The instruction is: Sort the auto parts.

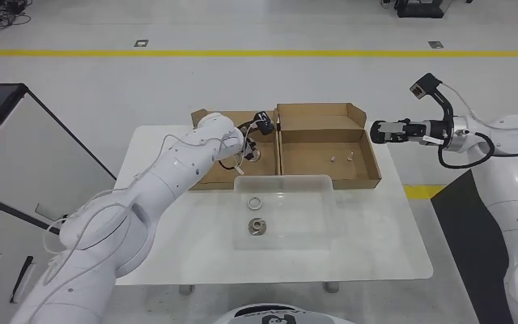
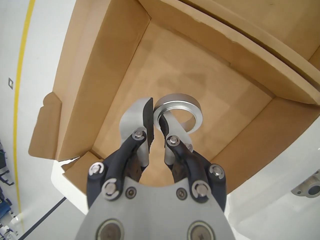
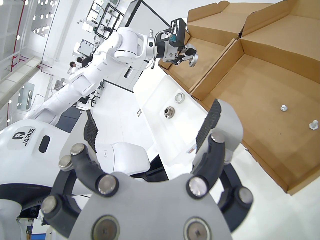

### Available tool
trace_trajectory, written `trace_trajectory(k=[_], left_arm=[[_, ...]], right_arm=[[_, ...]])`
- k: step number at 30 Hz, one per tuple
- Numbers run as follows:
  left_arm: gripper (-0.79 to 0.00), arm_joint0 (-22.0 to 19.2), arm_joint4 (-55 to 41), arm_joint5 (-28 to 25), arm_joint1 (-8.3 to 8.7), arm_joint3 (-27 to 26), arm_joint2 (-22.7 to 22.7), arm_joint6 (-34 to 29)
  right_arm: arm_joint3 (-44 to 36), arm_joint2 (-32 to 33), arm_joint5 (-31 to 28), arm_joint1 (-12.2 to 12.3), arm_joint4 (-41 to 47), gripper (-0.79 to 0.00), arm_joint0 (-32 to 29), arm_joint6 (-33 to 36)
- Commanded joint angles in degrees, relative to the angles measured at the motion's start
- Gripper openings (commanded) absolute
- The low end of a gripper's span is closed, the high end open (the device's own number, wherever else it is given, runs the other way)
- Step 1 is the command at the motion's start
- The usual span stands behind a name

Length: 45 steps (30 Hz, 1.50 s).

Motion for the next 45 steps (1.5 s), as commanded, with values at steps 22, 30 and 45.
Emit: trace_trajectory(k=[22,30,45], left_arm=[[-0.785,0.6,4.2,-2.3,-8.16,13.8,1.3,4.9],[-0.477,0.5,5.4,-2.2,-9.79,17.2,0.9,5.9],[0.000,-0.8,5.8,-2.8,-10.99,21.3,-1.6,11.6]], right_arm=[[0.0,0.0,0.0,0.0,0.0,0.000,0.0,0.0],[0.0,0.0,0.0,0.0,0.0,0.000,0.0,0.0],[0.0,0.0,0.0,0.0,0.0,0.000,0.0,0.0]])
